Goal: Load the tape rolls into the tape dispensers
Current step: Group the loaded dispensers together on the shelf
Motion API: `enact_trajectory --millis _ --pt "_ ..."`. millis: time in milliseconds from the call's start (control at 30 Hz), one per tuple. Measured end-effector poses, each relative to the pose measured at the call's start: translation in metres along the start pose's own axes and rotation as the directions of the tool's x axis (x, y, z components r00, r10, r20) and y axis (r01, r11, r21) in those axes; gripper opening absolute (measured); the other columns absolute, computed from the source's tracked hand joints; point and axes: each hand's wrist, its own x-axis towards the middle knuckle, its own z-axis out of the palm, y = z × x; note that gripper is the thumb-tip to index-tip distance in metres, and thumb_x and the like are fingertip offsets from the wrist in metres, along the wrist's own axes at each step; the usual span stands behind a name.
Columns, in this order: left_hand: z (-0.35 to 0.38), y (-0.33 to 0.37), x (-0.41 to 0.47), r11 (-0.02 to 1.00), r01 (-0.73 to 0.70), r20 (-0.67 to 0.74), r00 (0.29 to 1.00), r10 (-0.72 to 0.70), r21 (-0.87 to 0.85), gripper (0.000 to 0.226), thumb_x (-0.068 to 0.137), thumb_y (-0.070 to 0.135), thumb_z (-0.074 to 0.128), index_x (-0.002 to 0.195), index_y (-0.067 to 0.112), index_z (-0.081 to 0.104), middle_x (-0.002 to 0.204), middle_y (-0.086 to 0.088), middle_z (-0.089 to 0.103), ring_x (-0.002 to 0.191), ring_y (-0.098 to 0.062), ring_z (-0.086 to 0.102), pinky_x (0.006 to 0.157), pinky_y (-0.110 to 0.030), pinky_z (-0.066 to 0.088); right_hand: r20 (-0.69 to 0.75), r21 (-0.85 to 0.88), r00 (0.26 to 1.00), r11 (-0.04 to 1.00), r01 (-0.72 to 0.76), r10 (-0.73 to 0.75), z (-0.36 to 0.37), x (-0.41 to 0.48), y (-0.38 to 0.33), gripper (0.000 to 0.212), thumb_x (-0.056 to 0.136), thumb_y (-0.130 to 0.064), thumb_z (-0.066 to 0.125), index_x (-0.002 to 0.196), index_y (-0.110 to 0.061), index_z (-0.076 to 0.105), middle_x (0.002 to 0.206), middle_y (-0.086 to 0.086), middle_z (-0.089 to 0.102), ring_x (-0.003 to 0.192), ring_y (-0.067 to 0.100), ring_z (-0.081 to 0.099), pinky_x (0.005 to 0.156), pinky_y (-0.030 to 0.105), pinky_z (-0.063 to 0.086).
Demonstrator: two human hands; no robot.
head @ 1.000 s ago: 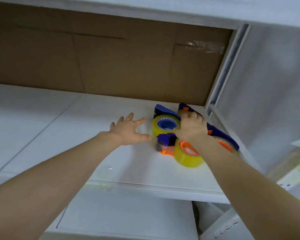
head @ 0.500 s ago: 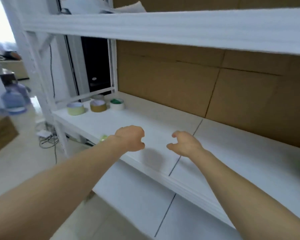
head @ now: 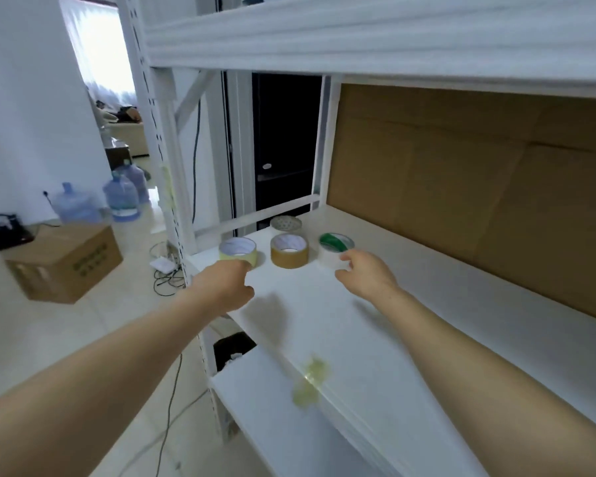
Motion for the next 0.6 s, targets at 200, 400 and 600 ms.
enact_trajectory --millis 200,400,600 --pt "-0.002 -0.052 0.085 1.000 -0.015 -0.071 0.997 0.016 0.011 0.043 0.097 0.023 0.039 0.139 0.019 0.042 0.129 -0.013 0.052 0.119 -0.030 0.050 0.094 -0.035 0.041 -0.093 -0.172 0.992 0.980 -0.102 0.086 0.036 0.097 -0.031 0.042 0.091 -0.043 0.044 0.115 -0.009 0.054 0.120 0.010 0.060 0.112 0.028 0.056 0.085 0.033 0.039" --pt "0.008 -0.077 0.158 0.991 -0.130 -0.014 0.991 0.131 0.042 0.051 0.095 0.028 0.046 0.144 0.023 0.035 0.137 -0.012 0.043 0.126 -0.030 0.043 0.101 -0.037 0.038 -0.081 -0.200 0.966 0.945 -0.257 0.245 0.057 0.143 -0.047 0.055 0.086 -0.053 0.052 0.114 -0.007 0.047 0.110 0.010 0.063 0.104 0.027 0.060 0.073 0.027 0.042" --pt "0.021 -0.075 0.228 0.898 -0.414 0.154 0.907 0.393 0.149 0.039 0.094 0.015 0.043 0.132 0.016 0.049 0.131 -0.010 0.054 0.118 -0.026 0.052 0.095 -0.030 0.041 -0.047 -0.224 0.932 0.905 -0.361 0.360 0.055 0.155 -0.060 0.038 0.086 -0.029 0.058 0.119 -0.012 0.050 0.118 0.008 0.061 0.109 0.026 0.058 0.078 0.026 0.043"
